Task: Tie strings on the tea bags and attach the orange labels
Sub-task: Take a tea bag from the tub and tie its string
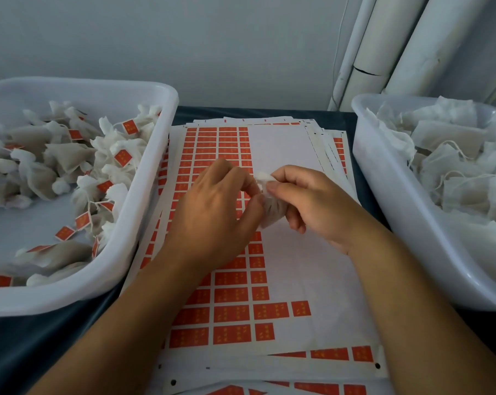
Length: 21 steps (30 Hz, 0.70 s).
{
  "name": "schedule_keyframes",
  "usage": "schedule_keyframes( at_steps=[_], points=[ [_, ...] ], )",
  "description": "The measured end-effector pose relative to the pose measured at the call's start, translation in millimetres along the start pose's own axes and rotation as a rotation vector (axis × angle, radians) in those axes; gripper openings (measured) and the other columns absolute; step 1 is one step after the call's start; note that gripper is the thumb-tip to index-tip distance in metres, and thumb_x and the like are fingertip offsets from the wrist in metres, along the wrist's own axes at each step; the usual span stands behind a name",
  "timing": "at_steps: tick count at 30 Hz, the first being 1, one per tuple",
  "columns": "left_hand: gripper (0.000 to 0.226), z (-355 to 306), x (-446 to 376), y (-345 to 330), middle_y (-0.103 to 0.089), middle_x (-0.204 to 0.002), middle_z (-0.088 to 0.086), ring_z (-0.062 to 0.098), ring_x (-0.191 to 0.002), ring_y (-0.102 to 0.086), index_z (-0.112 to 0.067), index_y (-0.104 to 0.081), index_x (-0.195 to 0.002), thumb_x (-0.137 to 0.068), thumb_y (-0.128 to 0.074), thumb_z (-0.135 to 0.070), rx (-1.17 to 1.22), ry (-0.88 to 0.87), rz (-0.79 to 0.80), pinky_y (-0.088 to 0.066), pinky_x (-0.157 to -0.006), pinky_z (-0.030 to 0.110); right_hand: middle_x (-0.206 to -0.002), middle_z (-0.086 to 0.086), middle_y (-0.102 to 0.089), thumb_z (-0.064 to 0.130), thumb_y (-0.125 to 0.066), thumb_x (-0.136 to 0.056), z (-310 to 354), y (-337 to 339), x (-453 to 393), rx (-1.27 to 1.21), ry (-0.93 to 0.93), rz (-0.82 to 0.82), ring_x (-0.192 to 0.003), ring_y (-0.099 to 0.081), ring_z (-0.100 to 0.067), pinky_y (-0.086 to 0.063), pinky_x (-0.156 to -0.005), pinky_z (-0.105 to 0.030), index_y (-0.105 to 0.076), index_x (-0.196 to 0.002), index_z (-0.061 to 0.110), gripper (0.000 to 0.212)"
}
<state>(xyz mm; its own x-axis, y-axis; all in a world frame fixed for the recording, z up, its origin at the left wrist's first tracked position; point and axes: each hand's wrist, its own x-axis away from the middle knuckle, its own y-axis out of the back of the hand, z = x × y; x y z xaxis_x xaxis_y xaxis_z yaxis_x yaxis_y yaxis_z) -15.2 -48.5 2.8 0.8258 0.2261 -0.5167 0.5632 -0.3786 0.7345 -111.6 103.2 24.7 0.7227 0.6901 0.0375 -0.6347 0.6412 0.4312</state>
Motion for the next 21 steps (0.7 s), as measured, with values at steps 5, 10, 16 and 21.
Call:
schedule_keyframes(
  at_steps=[5,10,16,21],
  points=[
    [0.017,-0.8,2.0,0.7,-0.052,-0.084,-0.017,0.007,-0.075,-0.052,-0.03,-0.052,-0.081,-0.095,-0.047,-0.038,0.115,0.174,0.157,-0.037,-0.061,0.016,-0.073,0.018,-0.065,0.03,-0.057,-0.104,-3.8,-1.2,-2.2,0.128,0.122,-0.057,-0.06,-0.062,-0.005,-0.051,-0.054,-0.017,-0.06,-0.087,0.029,0.017],
    [0.028,-0.6,-2.0,5.4,-0.062,-0.071,-0.001,0.003,-0.062,-0.056,-0.022,-0.061,-0.083,-0.104,-0.043,-0.029,0.457,0.405,0.285,-0.047,-0.057,0.019,-0.087,0.011,-0.07,0.037,-0.063,-0.1,-4.9,-0.8,-2.1,0.11,0.178,-0.07,-0.071,-0.071,-0.011,-0.057,-0.058,-0.021,-0.064,-0.097,0.028,0.009],
    [0.026,-2.0,-4.5,10.1,-0.075,-0.089,-0.002,0.021,-0.094,-0.072,-0.02,-0.071,-0.096,-0.099,-0.047,-0.029,0.826,0.655,0.255,-0.06,-0.085,0.037,-0.109,0.012,-0.069,0.036,-0.069,-0.096,-4.2,-1.2,1.6,0.04,0.203,0.05,-0.092,-0.073,-0.014,-0.064,-0.071,-0.03,-0.065,-0.119,0.025,0.026],
    [0.036,-3.7,-3.8,12.5,-0.075,-0.107,0.008,0.03,-0.107,-0.07,-0.012,-0.07,-0.11,-0.094,-0.045,-0.031,0.954,0.707,0.265,-0.055,-0.099,0.049,-0.109,0.027,-0.061,0.045,-0.068,-0.095,-3.5,-5.5,1.9,0.107,0.274,0.041,-0.105,-0.066,-0.009,-0.062,-0.079,-0.027,-0.059,-0.122,0.038,0.03]
  ],
)
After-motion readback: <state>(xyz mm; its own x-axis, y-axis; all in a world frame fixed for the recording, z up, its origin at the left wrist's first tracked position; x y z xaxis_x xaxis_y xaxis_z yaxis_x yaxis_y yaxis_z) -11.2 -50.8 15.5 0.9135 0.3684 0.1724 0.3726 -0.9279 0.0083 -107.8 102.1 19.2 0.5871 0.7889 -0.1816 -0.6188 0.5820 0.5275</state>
